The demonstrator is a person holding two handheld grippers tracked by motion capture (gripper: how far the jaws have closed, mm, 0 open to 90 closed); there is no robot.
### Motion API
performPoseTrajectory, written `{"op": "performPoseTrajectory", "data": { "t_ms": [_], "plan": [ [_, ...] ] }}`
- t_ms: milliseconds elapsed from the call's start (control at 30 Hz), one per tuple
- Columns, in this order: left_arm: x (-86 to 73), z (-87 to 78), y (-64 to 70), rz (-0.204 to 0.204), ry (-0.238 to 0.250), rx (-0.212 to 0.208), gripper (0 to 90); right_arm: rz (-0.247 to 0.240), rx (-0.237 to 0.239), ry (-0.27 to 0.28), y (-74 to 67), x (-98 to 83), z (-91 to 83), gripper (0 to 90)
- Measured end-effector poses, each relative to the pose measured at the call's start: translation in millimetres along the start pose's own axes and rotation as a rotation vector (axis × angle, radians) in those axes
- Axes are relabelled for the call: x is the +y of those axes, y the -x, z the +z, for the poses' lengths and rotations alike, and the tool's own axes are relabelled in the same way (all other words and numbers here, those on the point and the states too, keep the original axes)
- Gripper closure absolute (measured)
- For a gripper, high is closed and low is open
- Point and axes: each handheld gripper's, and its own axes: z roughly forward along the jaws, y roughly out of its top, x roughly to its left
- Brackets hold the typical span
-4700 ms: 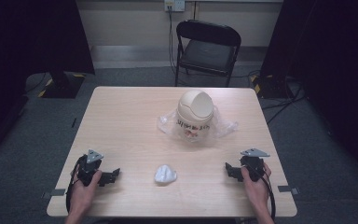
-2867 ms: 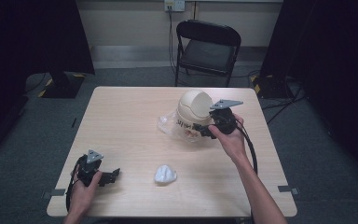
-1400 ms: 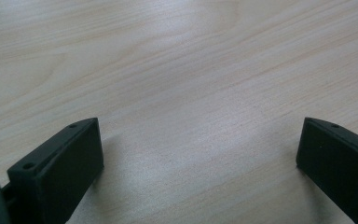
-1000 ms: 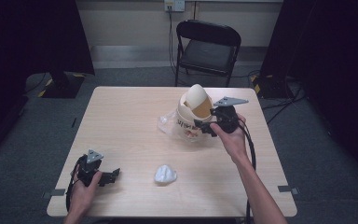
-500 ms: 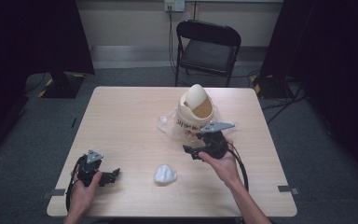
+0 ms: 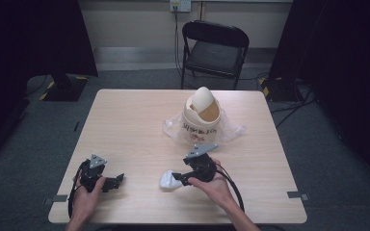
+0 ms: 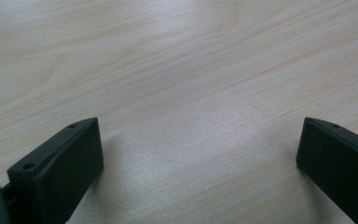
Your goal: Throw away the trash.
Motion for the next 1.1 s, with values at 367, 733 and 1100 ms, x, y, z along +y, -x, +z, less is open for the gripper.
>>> {"op": "performPoseTrajectory", "data": {
  "t_ms": [367,733,1100],
  "plan": [
    [0.0,0.0,-0.1,0.001,-0.001,-0.001,0.0,-0.05,0.03,-0.059,-13.8,-8.6,28.7,33.3],
    [0.2,0.1,-0.2,0.002,-0.001,-0.002,0.0,-0.078,0.011,-0.107,-15.2,-14.4,42.9,40.5],
    [0.1,0.1,-0.2,0.002,-0.001,-0.002,0.0,-0.082,-0.056,-0.107,-12.8,-22.0,44.5,63.0]
  ]
}}
